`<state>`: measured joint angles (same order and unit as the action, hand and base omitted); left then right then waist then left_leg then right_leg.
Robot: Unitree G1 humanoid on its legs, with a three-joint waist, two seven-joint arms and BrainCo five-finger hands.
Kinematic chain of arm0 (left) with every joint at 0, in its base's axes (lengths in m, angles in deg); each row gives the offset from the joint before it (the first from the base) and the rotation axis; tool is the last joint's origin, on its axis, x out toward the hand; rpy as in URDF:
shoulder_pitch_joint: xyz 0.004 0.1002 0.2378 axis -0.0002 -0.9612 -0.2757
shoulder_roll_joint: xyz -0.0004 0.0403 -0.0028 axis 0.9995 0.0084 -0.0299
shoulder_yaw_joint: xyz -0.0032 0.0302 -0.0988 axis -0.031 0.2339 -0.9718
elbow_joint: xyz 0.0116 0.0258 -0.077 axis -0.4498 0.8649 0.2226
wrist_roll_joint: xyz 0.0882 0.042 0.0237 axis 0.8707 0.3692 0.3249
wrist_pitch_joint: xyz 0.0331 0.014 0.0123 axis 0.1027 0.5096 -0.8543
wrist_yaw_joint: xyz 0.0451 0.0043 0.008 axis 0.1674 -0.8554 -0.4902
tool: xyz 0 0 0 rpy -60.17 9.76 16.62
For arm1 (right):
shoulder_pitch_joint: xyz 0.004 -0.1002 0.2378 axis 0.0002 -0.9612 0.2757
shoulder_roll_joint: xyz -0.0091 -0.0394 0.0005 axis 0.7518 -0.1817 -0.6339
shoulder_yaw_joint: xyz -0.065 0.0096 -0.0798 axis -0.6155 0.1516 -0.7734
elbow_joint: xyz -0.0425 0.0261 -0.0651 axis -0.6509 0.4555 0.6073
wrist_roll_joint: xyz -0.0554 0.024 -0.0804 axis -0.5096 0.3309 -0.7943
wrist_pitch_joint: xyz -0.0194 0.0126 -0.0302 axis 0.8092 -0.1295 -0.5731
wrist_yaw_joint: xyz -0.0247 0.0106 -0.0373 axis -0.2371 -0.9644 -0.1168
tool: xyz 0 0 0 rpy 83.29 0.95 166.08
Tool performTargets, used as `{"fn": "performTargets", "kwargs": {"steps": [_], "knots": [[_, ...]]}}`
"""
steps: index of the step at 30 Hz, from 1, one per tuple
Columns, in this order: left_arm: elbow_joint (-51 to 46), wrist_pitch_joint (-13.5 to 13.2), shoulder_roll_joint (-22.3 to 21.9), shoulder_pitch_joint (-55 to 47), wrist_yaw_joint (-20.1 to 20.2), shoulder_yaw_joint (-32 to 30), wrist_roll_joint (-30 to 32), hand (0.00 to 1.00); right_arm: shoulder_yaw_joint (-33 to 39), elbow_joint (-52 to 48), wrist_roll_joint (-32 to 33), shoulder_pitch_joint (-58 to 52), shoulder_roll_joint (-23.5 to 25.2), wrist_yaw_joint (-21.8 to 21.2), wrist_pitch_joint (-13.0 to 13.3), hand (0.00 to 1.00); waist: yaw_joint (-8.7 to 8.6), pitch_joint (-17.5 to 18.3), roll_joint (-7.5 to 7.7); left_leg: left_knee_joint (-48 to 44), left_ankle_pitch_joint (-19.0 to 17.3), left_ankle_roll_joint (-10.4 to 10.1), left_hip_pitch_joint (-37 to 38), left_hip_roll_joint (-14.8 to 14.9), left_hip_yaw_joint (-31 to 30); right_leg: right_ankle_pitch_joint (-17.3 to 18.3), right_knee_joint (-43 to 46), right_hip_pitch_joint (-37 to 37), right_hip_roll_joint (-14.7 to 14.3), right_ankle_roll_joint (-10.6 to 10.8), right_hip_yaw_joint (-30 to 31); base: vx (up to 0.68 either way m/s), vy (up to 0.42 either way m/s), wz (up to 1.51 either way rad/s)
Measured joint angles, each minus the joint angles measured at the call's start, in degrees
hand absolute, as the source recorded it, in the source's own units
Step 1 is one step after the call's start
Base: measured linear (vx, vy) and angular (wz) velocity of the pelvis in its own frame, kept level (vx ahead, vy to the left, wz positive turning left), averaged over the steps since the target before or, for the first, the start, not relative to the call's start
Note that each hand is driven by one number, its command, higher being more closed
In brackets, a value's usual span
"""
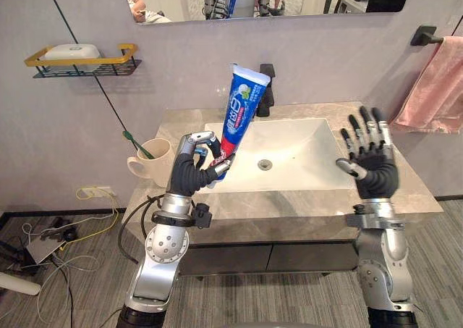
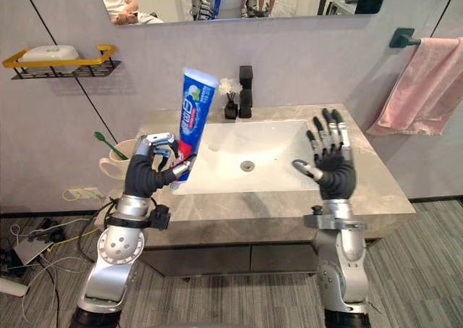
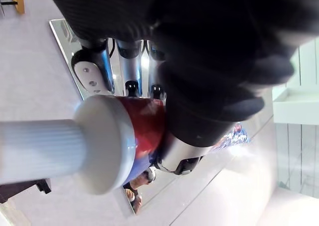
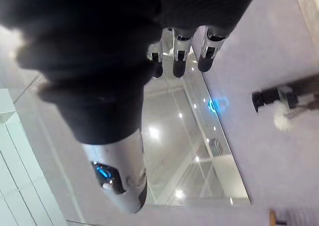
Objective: Organize washtable
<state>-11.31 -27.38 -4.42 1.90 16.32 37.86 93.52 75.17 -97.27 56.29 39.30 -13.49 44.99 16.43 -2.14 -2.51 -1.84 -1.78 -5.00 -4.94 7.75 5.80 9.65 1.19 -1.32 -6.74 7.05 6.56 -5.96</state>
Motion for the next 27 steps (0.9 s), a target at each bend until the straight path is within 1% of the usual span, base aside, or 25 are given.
{"fn": "performTargets", "kwargs": {"steps": [7,13,15,18,27], "knots": [[3.43,-0.01,-0.02,2.55,-0.15,2.88,0.09,1.00,-5.91,0.02,2.82,0.65,-0.01,-0.54,-0.83,0.00,0.14,-0.45,0.15,-0.13,0.04,0.05,-0.44,-0.04,0.02,-0.85,-0.89,-0.03,-0.02,-0.13,0.01,-0.01,-0.002,0.00],[5.52,-0.02,-1.15,3.29,-0.20,5.83,0.10,1.00,-9.35,2.10,9.80,3.46,-0.12,-1.54,-1.05,0.00,0.03,-0.51,0.24,-0.14,0.06,0.06,-0.45,-0.03,0.00,-0.86,-0.89,-0.04,-0.02,-0.14,-0.01,0.00,0.000,0.00],[6.32,-0.02,-1.15,3.45,-0.19,7.48,0.17,1.00,-11.38,2.89,11.70,4.24,-0.18,-1.54,-1.87,0.00,0.06,-0.51,0.25,-0.13,0.08,0.07,-0.50,-0.03,-0.03,-0.87,-0.91,-0.03,-0.02,-0.15,-0.06,0.00,0.000,0.00],[7.04,-0.03,-1.16,3.58,-0.18,9.21,0.18,1.00,-14.44,3.12,12.66,4.56,-0.57,-1.64,-2.09,0.00,0.13,-0.55,0.30,-0.11,0.09,0.08,-0.55,-0.03,-0.09,-0.87,-0.92,-0.01,-0.02,-0.15,-0.11,0.00,0.000,0.00],[10.00,-0.03,-1.17,4.91,-0.18,13.49,1.16,1.00,-16.79,5.07,16.46,7.58,-0.94,-1.58,-2.11,0.00,0.27,-0.59,0.36,-0.11,0.23,0.16,-0.86,-0.05,-0.20,-0.91,-0.97,0.10,-0.01,-0.20,-0.33,0.00,0.000,0.00]]}}
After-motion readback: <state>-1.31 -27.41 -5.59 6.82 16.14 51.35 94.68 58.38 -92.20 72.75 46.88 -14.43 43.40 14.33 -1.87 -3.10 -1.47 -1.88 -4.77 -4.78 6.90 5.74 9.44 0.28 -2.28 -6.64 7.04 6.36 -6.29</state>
